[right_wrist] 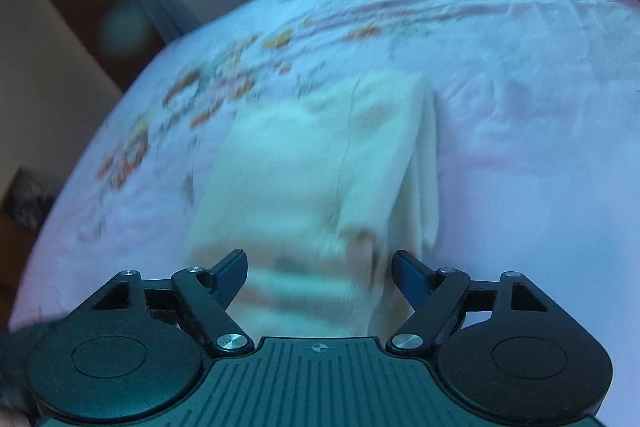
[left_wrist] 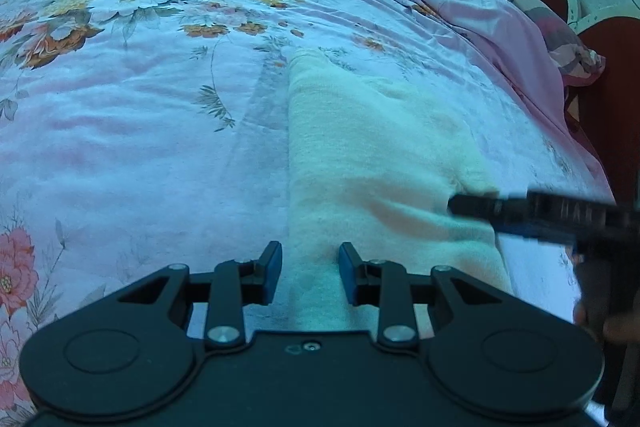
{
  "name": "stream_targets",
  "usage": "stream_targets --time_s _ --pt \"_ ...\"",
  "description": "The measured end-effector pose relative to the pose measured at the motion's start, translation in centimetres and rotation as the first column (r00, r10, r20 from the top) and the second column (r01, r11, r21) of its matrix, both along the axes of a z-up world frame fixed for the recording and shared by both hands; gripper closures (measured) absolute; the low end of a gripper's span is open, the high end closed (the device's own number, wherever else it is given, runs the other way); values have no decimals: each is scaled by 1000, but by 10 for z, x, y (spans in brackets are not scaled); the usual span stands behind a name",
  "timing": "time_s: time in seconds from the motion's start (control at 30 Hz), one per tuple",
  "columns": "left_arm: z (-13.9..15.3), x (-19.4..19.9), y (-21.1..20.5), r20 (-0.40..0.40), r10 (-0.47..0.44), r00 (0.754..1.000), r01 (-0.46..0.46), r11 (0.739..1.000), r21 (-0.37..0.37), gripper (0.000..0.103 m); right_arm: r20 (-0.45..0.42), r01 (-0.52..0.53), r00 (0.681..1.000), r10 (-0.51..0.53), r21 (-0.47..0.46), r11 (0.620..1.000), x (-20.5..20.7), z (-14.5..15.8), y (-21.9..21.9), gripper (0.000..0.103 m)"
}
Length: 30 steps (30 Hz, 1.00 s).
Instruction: Fold small clothes
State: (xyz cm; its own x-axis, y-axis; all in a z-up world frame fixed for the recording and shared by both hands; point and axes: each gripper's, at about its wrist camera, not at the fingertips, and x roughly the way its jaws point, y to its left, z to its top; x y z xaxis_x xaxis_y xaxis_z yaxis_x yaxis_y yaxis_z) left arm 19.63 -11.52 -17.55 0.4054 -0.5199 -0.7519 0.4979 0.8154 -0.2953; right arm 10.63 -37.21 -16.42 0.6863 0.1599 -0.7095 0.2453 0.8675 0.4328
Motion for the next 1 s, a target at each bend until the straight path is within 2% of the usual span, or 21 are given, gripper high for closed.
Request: stream_targets --time_s 0.03,0.1,0.13,0.23,0.27,0.37,0.43,0.47,0.5,0.57,0.6,0.77,0.87,1.0 --pt "0 -1 0 4 -1 1000 1 1000 3 75 -2 -4 1000 4 -2 1000 -2 -1 3 26" --pt "1 -2 -1 12 -4 1000 3 1000 14 75 -12 -17 1000 16 -41 999 -4 -1 10 60" --pt "1 -2 -1 14 -4 1000 4 1000 18 75 -27 -25 999 23 -64 998 -4 -2 13 84" --pt "4 -2 -2 18 0 1000 -1 1000 18 75 -16 -39 999 38 -91 995 -11 -1 15 90" --pt "5 -1 -3 20 0 1000 -1 1000 19 75 -3 -35 999 34 -116 993 -14 3 14 98" --pt "5 -3 -8 24 -9 1000 9 1000 13 75 35 1 999 6 -204 979 -25 16 8 99" --pt "1 -5 -15 19 -21 1000 20 999 25 72 -7 13 1000 -15 -233 972 -26 8 5 100" --pt "-2 -6 -17 20 -20 1000 20 999 34 71 -41 13 999 -21 -202 979 -27 0 1 99" --pt "-3 -7 -19 20 -16 1000 15 999 39 71 -54 16 998 -23 -131 991 -28 -6 -4 99" --pt "-4 -9 -19 28 -16 999 15 999 41 71 -26 48 999 -48 2 999 -36 -9 -14 99" --pt "-4 -9 -19 33 -20 999 18 999 44 70 -10 61 998 -61 37 997 -39 -7 -18 99" --pt "-2 -7 -15 27 -12 1000 11 999 40 69 5 74 997 -75 74 995 -40 0 -19 99" --pt "-1 -7 -14 37 -7 999 6 999 49 69 31 86 996 -88 60 994 -41 7 -17 98" --pt "-1 -7 -15 40 0 999 -2 998 59 65 17 78 997 -79 52 996 -41 7 -13 94"
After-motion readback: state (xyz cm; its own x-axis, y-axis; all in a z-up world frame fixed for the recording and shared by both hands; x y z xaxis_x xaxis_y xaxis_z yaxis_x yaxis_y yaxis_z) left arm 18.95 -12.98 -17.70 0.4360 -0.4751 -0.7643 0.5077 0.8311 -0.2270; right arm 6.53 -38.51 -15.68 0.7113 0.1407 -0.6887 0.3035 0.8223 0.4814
